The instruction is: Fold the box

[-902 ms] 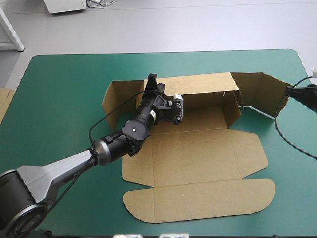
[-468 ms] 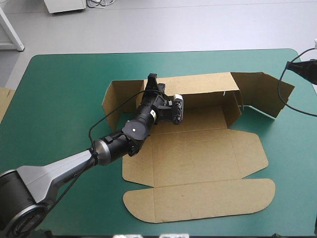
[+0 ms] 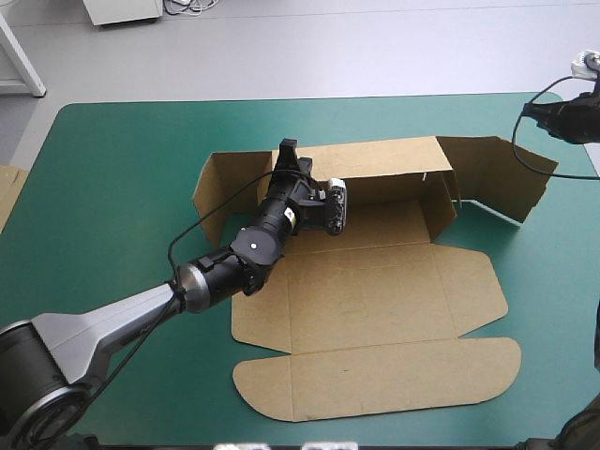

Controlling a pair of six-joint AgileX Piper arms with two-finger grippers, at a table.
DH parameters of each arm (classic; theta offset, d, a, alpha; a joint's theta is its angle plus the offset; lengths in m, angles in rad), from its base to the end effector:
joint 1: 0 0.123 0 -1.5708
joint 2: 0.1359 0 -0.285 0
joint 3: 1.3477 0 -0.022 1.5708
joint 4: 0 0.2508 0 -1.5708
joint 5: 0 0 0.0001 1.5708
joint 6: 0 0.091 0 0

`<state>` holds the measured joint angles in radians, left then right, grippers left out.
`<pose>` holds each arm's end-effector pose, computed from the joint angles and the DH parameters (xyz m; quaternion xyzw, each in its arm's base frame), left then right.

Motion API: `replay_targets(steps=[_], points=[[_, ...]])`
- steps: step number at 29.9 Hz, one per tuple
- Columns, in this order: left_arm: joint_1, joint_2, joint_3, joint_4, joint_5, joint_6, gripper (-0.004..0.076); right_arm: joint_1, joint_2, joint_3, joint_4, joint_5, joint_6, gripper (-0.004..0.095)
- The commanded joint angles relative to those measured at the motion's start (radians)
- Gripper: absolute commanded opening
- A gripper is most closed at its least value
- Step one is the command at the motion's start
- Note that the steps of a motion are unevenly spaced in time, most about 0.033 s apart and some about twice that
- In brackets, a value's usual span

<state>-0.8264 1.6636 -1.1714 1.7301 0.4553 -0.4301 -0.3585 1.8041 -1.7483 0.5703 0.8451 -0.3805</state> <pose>0.2875 -0.2537 0.2956 0.6339 0.4930 0.3137 0.5067 0.4015 -0.1111 0.3632 0.0859 0.8927 0.1186 0.4262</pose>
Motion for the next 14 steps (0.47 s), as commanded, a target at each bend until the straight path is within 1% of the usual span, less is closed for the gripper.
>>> replay_targets(steps=[1, 4, 9, 12, 14], points=[[-0.002, -0.048, -0.019, -0.006, 0.046, -0.013, -0.0010, -0.009, 0.018, -0.090, 0.070, 0.043, -0.020, -0.0021], [-0.002, -0.048, -0.019, -0.017, 0.070, -0.013, -0.0010, -0.007, 0.060, -0.121, 0.103, 0.098, -0.020, -0.0021], [-0.005, -0.048, -0.019, -0.045, 0.106, -0.013, -0.0010, -0.007, 0.081, -0.130, 0.195, 0.121, -0.062, -0.0021], [-0.015, -0.048, -0.019, -0.050, 0.109, -0.013, -0.0010, -0.007, 0.081, -0.130, 0.213, 0.132, -0.067, -0.0021], [-0.030, -0.048, -0.019, -0.048, 0.091, -0.013, -0.0010, -0.007, 0.081, -0.130, 0.228, 0.143, -0.083, -0.0021]])
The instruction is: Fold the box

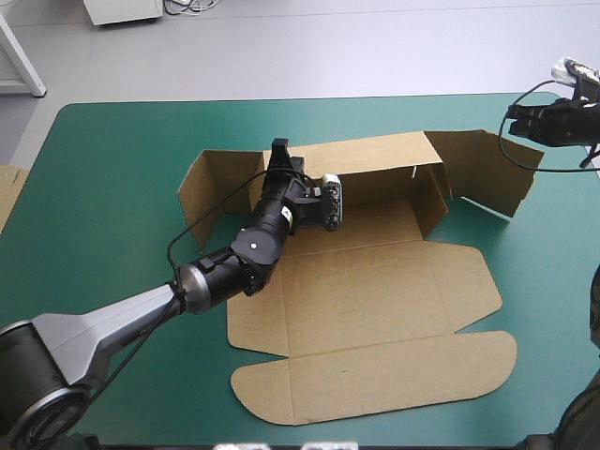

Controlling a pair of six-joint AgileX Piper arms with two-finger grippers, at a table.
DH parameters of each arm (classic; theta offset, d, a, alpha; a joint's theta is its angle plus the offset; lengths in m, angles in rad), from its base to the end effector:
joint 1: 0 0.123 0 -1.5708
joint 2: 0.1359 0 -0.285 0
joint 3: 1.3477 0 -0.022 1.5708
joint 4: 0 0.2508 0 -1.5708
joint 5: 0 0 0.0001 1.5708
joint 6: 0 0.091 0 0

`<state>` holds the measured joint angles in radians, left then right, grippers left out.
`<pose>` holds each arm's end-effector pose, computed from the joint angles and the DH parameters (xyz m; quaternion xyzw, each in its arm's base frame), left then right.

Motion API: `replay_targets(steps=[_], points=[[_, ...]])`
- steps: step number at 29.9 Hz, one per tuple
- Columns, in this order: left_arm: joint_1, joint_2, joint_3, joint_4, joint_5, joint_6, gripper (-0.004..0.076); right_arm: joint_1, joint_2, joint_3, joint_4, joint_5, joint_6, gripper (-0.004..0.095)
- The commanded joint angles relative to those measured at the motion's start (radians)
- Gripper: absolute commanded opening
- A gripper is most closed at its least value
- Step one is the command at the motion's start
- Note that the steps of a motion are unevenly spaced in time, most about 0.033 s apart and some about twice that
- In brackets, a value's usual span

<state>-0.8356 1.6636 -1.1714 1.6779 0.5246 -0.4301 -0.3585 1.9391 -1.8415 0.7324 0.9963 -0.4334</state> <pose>0.2873 -0.2500 0.2955 0.6113 0.5218 0.3242 0.4990 0.4276 -0.1056 0.3346 0.0696 0.9000 0.2161 0.3720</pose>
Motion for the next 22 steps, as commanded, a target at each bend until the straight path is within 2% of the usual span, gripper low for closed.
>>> replay_targets(steps=[1, 8, 14, 22], points=[[-0.027, -0.048, -0.019, 0.006, 0.012, -0.008, -0.0010, -0.007, -0.054, -0.037, 0.074, -0.003, -0.041, -0.0020], [-0.042, -0.048, -0.019, 0.017, 0.001, -0.006, -0.0010, -0.007, -0.037, -0.037, 0.116, 0.007, -0.089, -0.0021], [-0.042, -0.048, -0.019, 0.017, 0.001, -0.010, -0.0010, -0.007, 0.037, -0.038, 0.230, 0.091, -0.137, -0.0021], [-0.042, -0.048, -0.019, 0.017, -0.003, -0.010, -0.0010, -0.007, 0.053, -0.038, 0.293, 0.225, -0.186, -0.0020]])
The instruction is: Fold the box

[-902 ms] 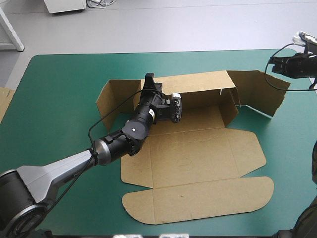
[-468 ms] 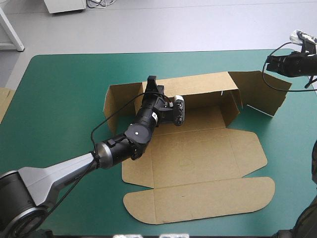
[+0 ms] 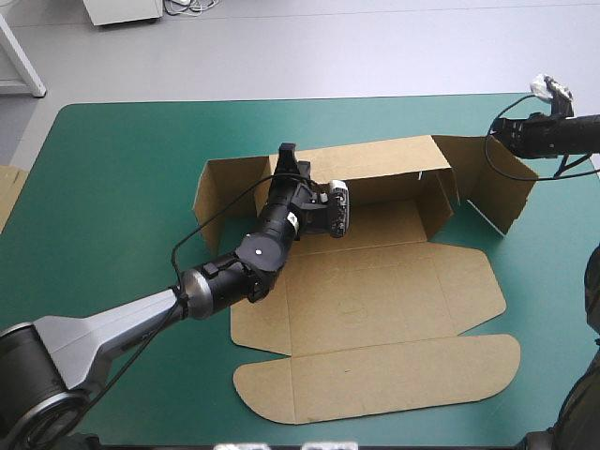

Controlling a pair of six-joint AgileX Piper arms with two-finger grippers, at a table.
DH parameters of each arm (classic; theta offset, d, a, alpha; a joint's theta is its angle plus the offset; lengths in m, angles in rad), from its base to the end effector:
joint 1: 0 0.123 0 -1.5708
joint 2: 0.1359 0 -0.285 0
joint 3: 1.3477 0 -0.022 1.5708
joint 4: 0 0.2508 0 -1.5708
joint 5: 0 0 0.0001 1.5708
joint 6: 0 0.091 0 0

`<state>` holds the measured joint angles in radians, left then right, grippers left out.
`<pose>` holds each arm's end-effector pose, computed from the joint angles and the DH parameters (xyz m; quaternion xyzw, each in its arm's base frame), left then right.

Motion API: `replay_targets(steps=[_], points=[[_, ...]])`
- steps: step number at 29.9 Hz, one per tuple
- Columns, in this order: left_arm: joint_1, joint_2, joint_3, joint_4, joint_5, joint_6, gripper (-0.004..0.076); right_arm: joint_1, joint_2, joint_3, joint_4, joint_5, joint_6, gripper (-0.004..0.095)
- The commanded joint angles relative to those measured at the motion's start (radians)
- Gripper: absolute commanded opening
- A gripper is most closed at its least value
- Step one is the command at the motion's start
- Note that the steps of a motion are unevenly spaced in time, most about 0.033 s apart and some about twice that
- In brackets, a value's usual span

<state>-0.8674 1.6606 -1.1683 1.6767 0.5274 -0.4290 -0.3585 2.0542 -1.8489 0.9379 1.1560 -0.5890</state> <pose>0.2787 -0.2581 0.2956 0.6189 0.5126 0.3173 0.5035 0.4427 -0.0941 0.2941 0.0168 0.8901 0.3278 0.3162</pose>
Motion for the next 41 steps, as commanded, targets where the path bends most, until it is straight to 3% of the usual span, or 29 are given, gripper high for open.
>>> replay_targets(steps=[1, 10, 19, 30, 41], points=[[-0.010, -0.045, -0.022, 0.018, -0.006, -0.011, -0.0010, -0.007, -0.062, -0.031, 0.090, 0.094, -0.032, -0.0020], [-0.010, -0.031, -0.022, 0.022, -0.013, -0.011, -0.0010, -0.007, -0.136, -0.015, -0.007, 0.091, -0.011, -0.0020], [-0.010, -0.028, -0.022, 0.022, -0.016, -0.011, -0.0010, -0.007, -0.187, 0.136, 0.064, 0.091, -0.121, -0.0020], [-0.010, -0.028, -0.022, 0.022, -0.039, -0.011, -0.0010, -0.007, -0.291, 0.239, 0.044, 0.091, -0.208, -0.0020], [-0.010, -0.028, -0.022, 0.022, -0.046, -0.011, -0.0010, -0.007, -0.359, 0.394, 0.095, 0.093, -0.459, -0.0012]])
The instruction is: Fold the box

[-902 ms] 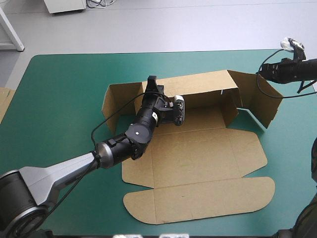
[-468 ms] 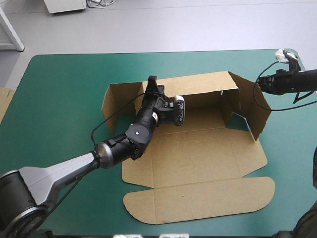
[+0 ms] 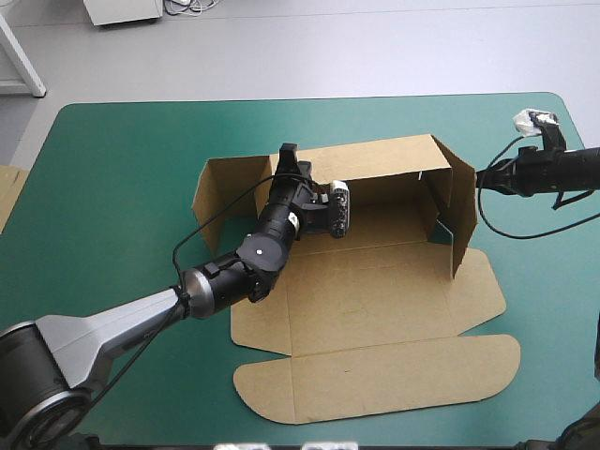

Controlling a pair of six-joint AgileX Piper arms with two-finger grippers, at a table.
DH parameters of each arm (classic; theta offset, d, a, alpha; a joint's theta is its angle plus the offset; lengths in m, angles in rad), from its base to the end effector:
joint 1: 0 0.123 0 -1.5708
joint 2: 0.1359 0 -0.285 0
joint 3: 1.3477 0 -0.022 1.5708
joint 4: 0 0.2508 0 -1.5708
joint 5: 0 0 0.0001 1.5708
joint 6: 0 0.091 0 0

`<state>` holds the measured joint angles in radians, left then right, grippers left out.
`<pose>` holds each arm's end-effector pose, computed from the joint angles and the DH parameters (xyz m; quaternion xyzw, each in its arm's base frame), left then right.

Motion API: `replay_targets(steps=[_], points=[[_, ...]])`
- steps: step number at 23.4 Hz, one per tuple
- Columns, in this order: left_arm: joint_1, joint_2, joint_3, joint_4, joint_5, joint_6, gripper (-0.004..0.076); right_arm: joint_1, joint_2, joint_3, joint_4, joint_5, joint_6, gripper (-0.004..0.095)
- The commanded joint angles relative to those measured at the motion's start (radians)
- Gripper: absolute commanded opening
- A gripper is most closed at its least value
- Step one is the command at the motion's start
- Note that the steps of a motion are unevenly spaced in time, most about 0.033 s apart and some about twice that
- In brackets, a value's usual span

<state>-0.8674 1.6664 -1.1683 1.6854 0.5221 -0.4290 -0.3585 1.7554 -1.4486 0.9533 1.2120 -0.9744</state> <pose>0.2792 -0.2594 0.2937 0.6232 0.5086 0.3175 0.5022 0.3612 -0.0611 0.3052 -0.1440 0.8843 0.3075 0.3204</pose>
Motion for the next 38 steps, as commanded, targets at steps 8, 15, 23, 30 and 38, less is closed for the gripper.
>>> replay_targets(steps=[8, 15, 23, 30, 38], points=[[-0.010, -0.034, -0.022, 0.013, -0.043, -0.011, -0.0010, 0.100, -0.060, -0.004, -0.071, 0.037, -0.190, 0.0387], [-0.010, -0.034, -0.022, 0.009, -0.042, -0.011, -0.0010, 0.110, -0.069, -0.004, -0.107, 0.037, -0.103, 0.0621], [-0.010, -0.034, -0.022, 0.009, -0.044, -0.014, -0.0010, 0.113, -0.115, 0.025, -0.035, 0.037, -0.119, 0.0621], [-0.010, -0.034, -0.022, 0.002, -0.045, -0.014, -0.0010, 0.162, -0.116, 0.064, -0.029, 0.035, -0.123, 0.0616], [-0.010, -0.034, -0.022, -0.008, -0.045, -0.015, -0.0010, 0.215, -0.117, 0.064, -0.085, -0.077, -0.094, 0.0580]])
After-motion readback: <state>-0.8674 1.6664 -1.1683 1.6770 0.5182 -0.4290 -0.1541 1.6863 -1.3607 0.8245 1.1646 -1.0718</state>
